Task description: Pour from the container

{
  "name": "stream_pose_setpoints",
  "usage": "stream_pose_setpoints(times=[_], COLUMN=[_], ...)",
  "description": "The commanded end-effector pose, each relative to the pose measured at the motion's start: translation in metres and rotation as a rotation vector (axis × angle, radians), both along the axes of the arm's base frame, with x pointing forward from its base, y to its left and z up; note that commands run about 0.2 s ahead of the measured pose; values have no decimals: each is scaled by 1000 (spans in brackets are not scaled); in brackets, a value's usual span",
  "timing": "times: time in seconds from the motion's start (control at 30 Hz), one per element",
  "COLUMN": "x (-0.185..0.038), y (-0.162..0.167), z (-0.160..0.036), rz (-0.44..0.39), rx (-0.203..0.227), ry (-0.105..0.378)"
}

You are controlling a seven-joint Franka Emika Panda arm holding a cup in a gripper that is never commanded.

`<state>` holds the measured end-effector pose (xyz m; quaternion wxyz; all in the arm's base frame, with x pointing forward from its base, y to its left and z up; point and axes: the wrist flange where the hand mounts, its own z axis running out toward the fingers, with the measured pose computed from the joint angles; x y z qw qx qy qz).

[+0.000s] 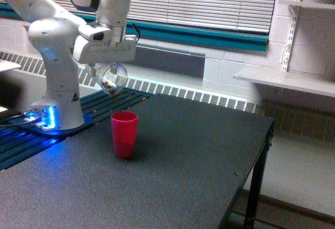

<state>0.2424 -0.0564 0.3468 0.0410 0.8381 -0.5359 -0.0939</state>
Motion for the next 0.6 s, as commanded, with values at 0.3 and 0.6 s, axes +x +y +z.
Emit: stream_pose_setpoints(times=[0.3,0.6], x=[-3,3], y=[7,6], z=[-17,-18], rz=[4,2], rx=[-8,-13], ry=[38,14])
